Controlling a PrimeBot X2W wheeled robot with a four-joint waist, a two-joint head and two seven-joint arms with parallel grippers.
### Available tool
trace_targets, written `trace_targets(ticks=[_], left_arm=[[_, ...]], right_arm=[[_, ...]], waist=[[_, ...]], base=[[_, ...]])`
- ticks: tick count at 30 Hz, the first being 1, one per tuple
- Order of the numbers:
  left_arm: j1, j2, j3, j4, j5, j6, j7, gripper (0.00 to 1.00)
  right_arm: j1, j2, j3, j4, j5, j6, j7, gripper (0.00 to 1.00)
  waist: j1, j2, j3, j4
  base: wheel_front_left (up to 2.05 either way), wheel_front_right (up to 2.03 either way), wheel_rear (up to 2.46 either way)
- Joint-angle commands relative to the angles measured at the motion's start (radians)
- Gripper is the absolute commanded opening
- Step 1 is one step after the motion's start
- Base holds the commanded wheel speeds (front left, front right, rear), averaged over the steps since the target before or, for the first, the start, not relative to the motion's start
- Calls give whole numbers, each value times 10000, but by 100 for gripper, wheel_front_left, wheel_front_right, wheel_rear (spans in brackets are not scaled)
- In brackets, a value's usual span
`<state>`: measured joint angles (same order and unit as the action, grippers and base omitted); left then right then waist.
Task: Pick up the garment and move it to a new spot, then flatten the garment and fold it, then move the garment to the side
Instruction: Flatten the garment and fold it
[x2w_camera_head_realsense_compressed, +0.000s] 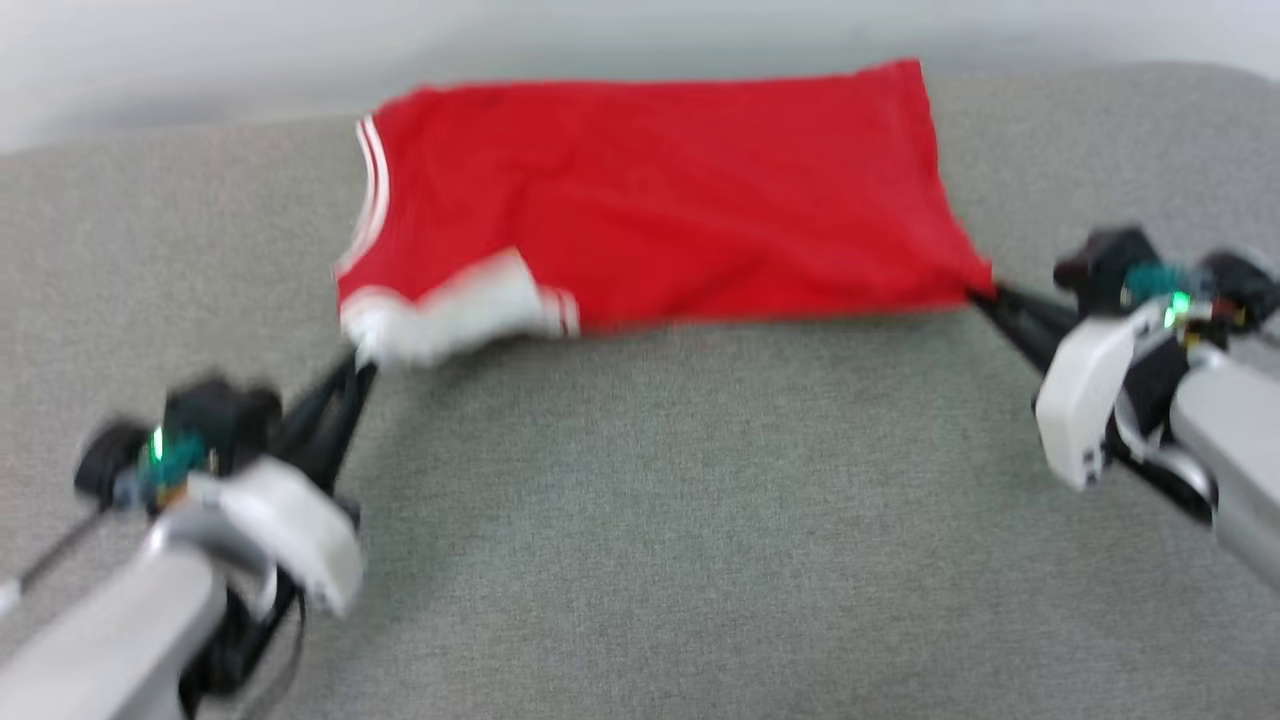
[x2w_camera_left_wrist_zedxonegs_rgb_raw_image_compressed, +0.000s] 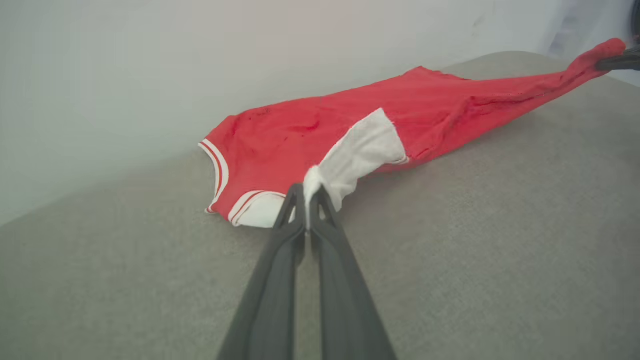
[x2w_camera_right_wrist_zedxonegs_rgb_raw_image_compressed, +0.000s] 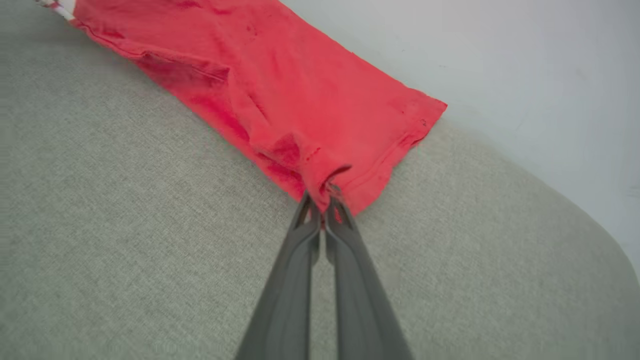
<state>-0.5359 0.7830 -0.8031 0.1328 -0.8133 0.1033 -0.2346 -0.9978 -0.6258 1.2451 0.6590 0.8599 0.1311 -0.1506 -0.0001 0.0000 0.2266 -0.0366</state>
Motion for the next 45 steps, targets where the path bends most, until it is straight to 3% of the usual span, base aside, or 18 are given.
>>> trace_targets(ticks=[1,5,10,16,31,45], left_arm=[[618,156,-37,-380,-164,240,-2,0],[2121,607,-119,-1351,-569,912,-49,0],[3689,722,-188,-2116,-1176,1548,-133,0],[5065,547,-426,-2489,-1699,1833,-192,0],[6444,629,-836,-2732,-2365,1939,47,0],[3664,484,-187,-2171,-1140,1229,207,0]], right_arm=[[374,-105,41,-97,95,-7,-94,0],[1209,-403,87,-302,251,-9,-191,0],[2345,-931,85,-633,523,-9,-227,0],[3573,-1487,-124,-1221,940,-7,-170,0],[6157,-2569,-1305,-3114,1051,-7,728,0],[5807,-2205,-3243,-4000,337,-7,1589,0]], waist=[[1,0,-289,-34],[1,0,-707,-33],[1,0,-1199,99],[1,0,-1605,192],[1,0,-2069,309],[1,0,-1511,122]], base=[[0,0,0],[0,0,0],[0,0,0],[0,0,0],[0,0,0],[0,0,0]])
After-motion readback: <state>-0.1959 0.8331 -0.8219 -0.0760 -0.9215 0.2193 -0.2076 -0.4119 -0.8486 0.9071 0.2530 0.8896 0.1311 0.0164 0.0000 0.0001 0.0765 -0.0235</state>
